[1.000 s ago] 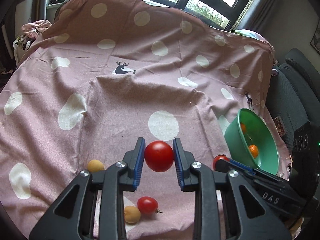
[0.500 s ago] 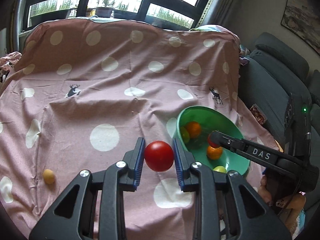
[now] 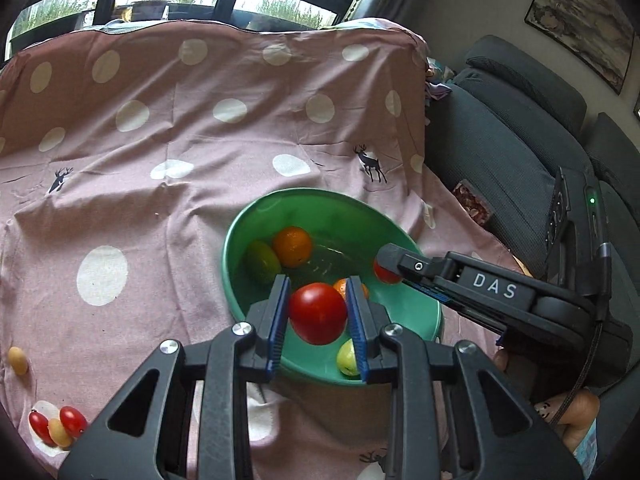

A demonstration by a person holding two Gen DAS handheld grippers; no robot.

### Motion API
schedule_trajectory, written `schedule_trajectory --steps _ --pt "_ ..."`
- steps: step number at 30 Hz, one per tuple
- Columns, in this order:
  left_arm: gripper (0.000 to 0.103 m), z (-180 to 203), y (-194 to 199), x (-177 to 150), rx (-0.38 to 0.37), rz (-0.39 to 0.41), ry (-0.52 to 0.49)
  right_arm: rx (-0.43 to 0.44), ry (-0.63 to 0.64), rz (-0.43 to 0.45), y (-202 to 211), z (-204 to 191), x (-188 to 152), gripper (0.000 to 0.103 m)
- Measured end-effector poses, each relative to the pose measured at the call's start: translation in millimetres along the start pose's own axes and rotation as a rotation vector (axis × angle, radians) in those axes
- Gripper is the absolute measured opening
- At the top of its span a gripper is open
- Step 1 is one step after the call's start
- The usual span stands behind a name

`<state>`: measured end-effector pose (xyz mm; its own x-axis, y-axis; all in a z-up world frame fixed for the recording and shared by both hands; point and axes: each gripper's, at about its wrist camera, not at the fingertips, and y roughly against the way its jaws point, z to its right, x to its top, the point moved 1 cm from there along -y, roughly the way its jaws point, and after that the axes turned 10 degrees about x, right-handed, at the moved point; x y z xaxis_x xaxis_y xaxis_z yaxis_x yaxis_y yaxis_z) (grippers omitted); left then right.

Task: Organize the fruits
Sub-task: 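Carry both tomatoes over the green bowl and open both grippers, then move both grippers back to the small yellow fruits on the cloth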

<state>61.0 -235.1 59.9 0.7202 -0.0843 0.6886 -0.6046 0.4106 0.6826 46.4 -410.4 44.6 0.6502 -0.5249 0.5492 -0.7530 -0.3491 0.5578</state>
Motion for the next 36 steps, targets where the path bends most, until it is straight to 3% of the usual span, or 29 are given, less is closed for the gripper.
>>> schedule_trajectory --steps 12,24,29,33,34,36 --pt "0.025 15.0 -27.7 -2.7 -0.026 -0.063 -0.009 -0.032 -0.03 -0.006 -1.4 14.2 3.0 0.029" --pt "0.028 6.5 -11.8 -11.4 -0.008 -0.052 0.0 -0.052 -0.015 -0.051 -11.4 12.6 0.3 0.029" --pt "0.041 -7.5 4.9 -15.4 0.015 -0.027 0.02 -0.076 -0.012 -0.045 -9.5 12.9 0.4 0.03" --pt "0.053 -27.3 23.2 -20.7 0.042 -0.006 0.05 -0.088 -0.001 -0.044 -7.7 9.9 -0.1 0.047" --pt "0.061 -32.9 28.2 -22.2 0.053 0.0 0.056 -0.091 0.004 -0.041 -7.4 8.5 -0.1 0.049" --pt "0.067 -46.5 39.8 -26.3 0.084 0.014 0.07 -0.084 0.019 -0.042 -6.8 4.1 -0.9 0.051"
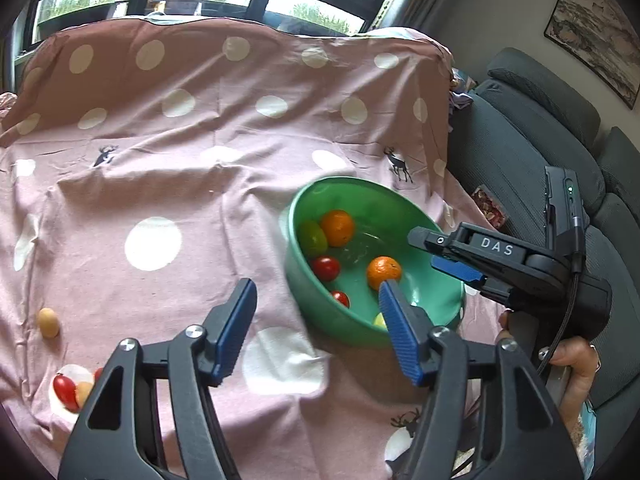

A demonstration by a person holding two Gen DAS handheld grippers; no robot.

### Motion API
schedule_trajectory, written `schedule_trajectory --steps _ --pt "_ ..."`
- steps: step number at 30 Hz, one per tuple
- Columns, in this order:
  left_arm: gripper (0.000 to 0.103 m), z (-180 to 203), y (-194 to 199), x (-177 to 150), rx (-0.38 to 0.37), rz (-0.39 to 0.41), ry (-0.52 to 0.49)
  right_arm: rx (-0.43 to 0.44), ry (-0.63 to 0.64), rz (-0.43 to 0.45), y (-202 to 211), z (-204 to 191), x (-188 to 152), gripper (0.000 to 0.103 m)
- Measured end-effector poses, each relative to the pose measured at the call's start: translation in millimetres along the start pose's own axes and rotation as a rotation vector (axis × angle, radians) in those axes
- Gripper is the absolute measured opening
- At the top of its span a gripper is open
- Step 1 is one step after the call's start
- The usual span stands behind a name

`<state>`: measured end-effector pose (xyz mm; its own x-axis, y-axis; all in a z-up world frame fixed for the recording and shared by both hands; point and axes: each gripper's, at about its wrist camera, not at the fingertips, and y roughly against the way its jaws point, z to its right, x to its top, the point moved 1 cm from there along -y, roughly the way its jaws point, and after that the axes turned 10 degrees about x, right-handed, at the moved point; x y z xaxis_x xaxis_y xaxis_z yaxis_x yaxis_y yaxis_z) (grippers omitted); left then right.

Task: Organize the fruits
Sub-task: 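Move both grippers back to the small yellow fruits on the cloth, then grasp a small yellow fruit with the right gripper while the left gripper grasps another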

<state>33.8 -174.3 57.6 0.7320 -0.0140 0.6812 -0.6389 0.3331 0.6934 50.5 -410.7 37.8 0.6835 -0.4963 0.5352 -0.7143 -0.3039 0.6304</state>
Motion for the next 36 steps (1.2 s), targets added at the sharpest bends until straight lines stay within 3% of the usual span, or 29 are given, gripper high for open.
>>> schedule_trajectory --steps 3,8,10,16,21,28,31,36 --pt "0.071 -25.2 14.8 -4.1 0.049 0.012 0.027 0.029 0.024 -0.005 -0.9 -9.6 -2.7 0.059" --pt "0.075 -69.2 38.2 -10.9 0.17 0.033 0.059 0.063 0.082 -0.02 -3.7 -33.1 -10.4 0.061" --pt "0.075 -88.0 46.4 -14.8 0.208 0.041 0.092 0.085 0.109 -0.027 -5.2 -43.9 -14.9 0.069" --pt "0.077 -143.8 61.6 -34.1 0.253 0.034 0.216 0.144 0.2 -0.093 -20.8 -81.7 -34.9 0.07" --pt "0.075 -168.8 49.1 -50.5 0.319 -0.041 0.232 0.212 0.284 -0.208 -46.2 -117.2 -60.2 0.07" --pt "0.064 -167.7 36.9 -58.4 0.277 -0.093 0.2 0.354 0.346 -0.459 -100.0 -171.1 -96.9 0.07" --pt "0.061 -167.7 38.1 -59.8 0.265 -0.091 0.189 0.352 0.393 -0.534 -123.6 -195.0 -108.1 0.058" --pt "0.056 -183.7 41.2 -59.9 0.266 -0.096 0.251 0.362 0.46 -0.643 -162.0 -230.9 -130.4 0.047"
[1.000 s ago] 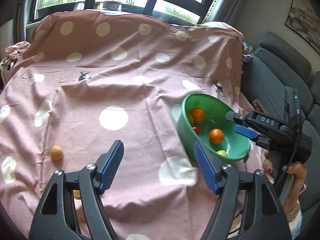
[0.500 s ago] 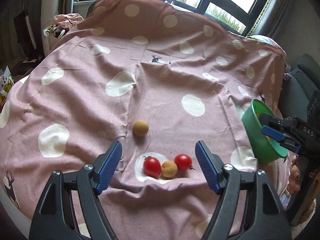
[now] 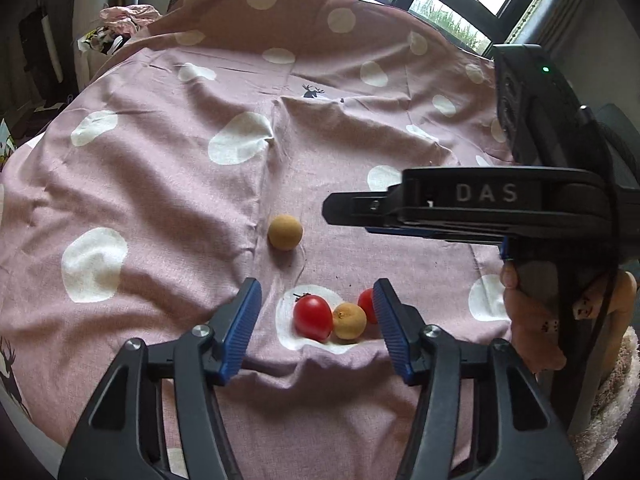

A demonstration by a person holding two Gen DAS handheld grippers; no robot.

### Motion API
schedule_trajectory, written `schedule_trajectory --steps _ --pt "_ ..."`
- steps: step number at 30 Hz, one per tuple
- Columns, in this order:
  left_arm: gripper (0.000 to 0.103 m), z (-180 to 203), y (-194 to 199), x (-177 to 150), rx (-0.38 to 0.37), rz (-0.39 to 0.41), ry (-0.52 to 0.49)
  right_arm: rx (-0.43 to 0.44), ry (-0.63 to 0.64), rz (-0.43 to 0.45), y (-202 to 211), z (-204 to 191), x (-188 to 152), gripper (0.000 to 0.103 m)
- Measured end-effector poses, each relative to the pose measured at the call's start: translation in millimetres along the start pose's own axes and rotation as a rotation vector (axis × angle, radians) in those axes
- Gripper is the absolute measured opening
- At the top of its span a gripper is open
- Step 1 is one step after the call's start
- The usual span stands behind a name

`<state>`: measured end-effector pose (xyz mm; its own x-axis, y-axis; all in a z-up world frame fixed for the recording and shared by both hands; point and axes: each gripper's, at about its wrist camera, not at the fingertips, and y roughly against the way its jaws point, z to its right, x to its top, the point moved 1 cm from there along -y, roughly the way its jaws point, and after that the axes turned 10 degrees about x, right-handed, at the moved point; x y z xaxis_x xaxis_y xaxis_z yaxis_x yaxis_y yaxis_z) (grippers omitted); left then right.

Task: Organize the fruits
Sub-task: 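Grasp a small yellow fruit with the right gripper while the left gripper grasps another, then carry both yellow fruits over the green bowl and open both grippers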

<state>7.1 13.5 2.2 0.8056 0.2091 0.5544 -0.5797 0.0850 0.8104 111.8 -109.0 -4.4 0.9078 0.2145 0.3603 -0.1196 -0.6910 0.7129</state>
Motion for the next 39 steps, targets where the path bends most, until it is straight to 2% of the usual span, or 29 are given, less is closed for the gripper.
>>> schedule_trajectory --steps 2,4,8,10,13,15,17,19,22,25,28,33,37,39 --pt "0.054 -8.1 -1.2 1.7 0.009 -0.006 0.027 0.027 -0.005 -0.047 -19.0 -2.9 4.4 0.043" --pt "0.054 -15.2 -2.1 3.1 0.007 -0.012 0.053 0.007 -0.008 -0.075 -34.0 -4.3 6.6 0.039" --pt "0.054 -19.2 -3.4 3.6 -0.028 -0.031 0.073 -0.02 0.023 -0.085 -50.6 -9.6 5.3 0.038" --pt "0.054 -16.3 -3.8 3.6 -0.036 -0.032 0.065 -0.04 0.024 -0.089 -54.7 -8.0 6.2 0.03" --pt "0.053 -10.6 -3.8 2.7 -0.068 -0.044 0.053 -0.055 0.02 -0.084 -57.6 -4.8 6.8 0.028" --pt "0.048 -5.1 -4.3 2.8 -0.103 -0.058 0.033 -0.049 0.0 -0.067 -50.2 -0.1 6.2 0.028" --pt "0.038 0.5 -6.7 5.7 -0.132 -0.086 0.018 -0.041 -0.018 -0.035 -34.2 4.9 4.3 0.028" --pt "0.036 7.5 -9.6 9.6 -0.167 -0.126 0.002 -0.035 -0.027 0.009 -10.9 10.9 0.0 0.028" --pt "0.034 23.8 -19.0 13.5 -0.199 -0.198 -0.068 -0.072 -0.038 0.067 22.0 19.4 -10.2 0.028" --pt "0.031 32.9 -36.8 13.4 -0.136 -0.289 -0.123 -0.083 -0.065 0.12 50.2 31.5 -20.9 0.028" --pt "0.028 33.2 -45.7 13.9 -0.078 -0.327 -0.142 -0.071 -0.099 0.169 70.4 42.5 -27.2 0.028" --pt "0.029 35.2 -47.9 16.3 -0.066 -0.329 -0.135 -0.06 -0.127 0.241 93.1 49.4 -26.2 0.028" --pt "0.029 37.8 -52.2 14.7 0.004 -0.32 -0.153 -0.035 -0.134 0.263 101.1 49.6 -27.3 0.028" --pt "0.029 36.0 -55.8 15.8 0.015 -0.324 -0.141 -0.032 -0.137 0.271 103.8 49.9 -28.4 0.028"
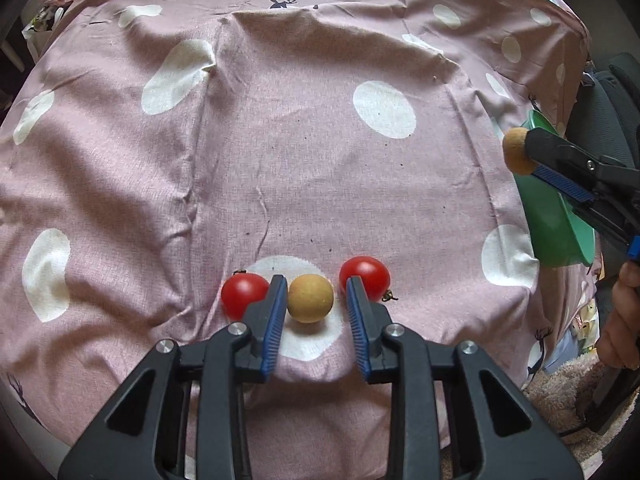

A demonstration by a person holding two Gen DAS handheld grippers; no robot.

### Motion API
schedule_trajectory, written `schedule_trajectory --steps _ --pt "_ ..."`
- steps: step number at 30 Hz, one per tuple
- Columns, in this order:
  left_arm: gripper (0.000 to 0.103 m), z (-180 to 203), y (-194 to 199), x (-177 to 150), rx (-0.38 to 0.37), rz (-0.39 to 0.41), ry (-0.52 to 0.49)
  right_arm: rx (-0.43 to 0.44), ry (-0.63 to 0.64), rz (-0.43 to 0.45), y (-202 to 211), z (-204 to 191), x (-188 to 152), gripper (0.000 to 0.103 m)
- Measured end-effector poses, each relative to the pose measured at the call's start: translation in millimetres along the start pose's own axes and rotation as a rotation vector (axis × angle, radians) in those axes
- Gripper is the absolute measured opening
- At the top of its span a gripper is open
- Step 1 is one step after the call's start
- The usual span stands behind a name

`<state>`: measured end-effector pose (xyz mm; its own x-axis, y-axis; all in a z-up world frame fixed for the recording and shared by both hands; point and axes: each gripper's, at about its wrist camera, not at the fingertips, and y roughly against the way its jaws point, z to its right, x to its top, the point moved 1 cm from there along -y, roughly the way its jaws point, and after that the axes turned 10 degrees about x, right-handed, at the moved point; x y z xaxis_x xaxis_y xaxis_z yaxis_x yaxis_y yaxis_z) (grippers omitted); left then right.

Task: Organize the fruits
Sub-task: 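Carry both yellow fruits over the green bowl and open both grippers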

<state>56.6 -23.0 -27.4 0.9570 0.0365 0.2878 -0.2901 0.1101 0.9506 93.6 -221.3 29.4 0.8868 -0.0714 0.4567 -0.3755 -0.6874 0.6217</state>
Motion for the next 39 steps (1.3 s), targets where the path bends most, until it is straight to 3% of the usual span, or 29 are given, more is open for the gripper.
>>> schedule_trajectory --steps 5,8,15,21,26,31,39 --pt "0.028 -1.0 -6.6 -0.1 0.013 -0.015 0.013 0.006 -0.004 0.006 2.4 1.8 0.1 0.028" --pt "0.024 1.3 -11.1 0.8 0.03 0.001 0.024 0.006 -0.004 0.01 3.7 3.2 0.0 0.028" --pt "0.026 2.7 -8.7 -1.7 0.033 0.044 0.042 0.003 -0.021 0.019 8.2 7.2 0.3 0.028" --pt "0.026 17.2 28.6 -0.4 0.05 0.165 0.041 -0.001 -0.021 0.062 23.3 8.2 3.6 0.028" --pt "0.026 49.1 71.8 2.8 0.045 0.321 0.003 -0.012 -0.028 0.132 47.2 11.9 6.7 0.028" --pt "0.026 96.6 104.0 9.6 -0.017 0.454 -0.061 -0.022 -0.055 0.208 76.0 23.3 8.6 0.028" --pt "0.026 170.8 112.8 20.6 -0.15 0.501 -0.154 -0.098 -0.152 0.351 128.3 63.2 6.6 0.028"
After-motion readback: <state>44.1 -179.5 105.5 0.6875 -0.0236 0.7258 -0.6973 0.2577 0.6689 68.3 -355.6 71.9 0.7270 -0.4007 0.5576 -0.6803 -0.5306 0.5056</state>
